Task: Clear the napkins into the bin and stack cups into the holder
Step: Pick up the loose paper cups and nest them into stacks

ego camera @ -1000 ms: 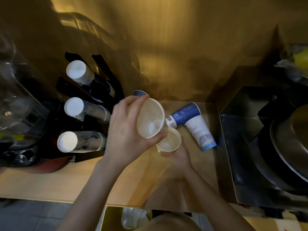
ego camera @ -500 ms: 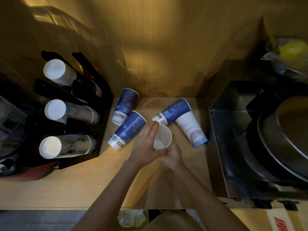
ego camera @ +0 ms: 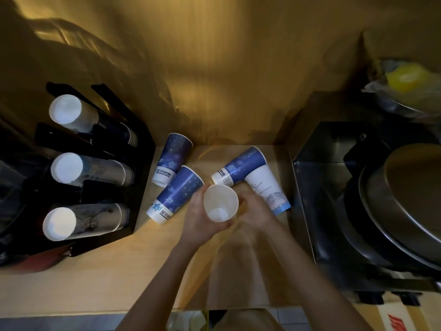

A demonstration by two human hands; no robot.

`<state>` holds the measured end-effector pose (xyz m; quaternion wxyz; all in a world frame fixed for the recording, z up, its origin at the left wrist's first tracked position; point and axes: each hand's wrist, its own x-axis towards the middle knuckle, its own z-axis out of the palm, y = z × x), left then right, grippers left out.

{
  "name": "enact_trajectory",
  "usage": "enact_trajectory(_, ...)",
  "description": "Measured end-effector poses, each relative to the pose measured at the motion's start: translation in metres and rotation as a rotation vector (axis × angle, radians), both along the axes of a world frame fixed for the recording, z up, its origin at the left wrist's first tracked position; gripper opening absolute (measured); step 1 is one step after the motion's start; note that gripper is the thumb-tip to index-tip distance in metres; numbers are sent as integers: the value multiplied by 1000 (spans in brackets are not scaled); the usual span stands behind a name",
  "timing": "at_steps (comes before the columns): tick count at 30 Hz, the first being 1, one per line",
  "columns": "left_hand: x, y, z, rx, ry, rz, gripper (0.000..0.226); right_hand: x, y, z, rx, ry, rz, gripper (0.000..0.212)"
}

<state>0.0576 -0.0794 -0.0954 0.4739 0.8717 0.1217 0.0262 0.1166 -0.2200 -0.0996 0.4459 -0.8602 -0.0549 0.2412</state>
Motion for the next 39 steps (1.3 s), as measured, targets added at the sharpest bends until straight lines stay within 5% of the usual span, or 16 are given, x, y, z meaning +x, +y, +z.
enact_trajectory(2,0,1,0,-12,8,3,103,18,-14,7,-85,-149,-272,8)
enact_trajectory(5,0,-1,0,-21,18,13,103,28,-28,3,-308,-440,-443,26)
enact_trajectory(10,-1,-3,-2,-56,21,64,106,32,-37,-29,-463,-244,-331,81)
enact_trajectory(13,-1,-4,0,-72,30,89,101,27,-39,-42,-475,-188,-350,85)
enact_trajectory(21,-5,-7,3,-81,14,153,95,17,-28,24,183,-124,-659,83)
enact_trajectory(27,-5,-7,3,-131,30,150,95,7,5,90,749,-163,-493,68)
enact_trajectory(39,-4,-8,2,-207,28,157,98,-37,18,27,165,-154,-136,104)
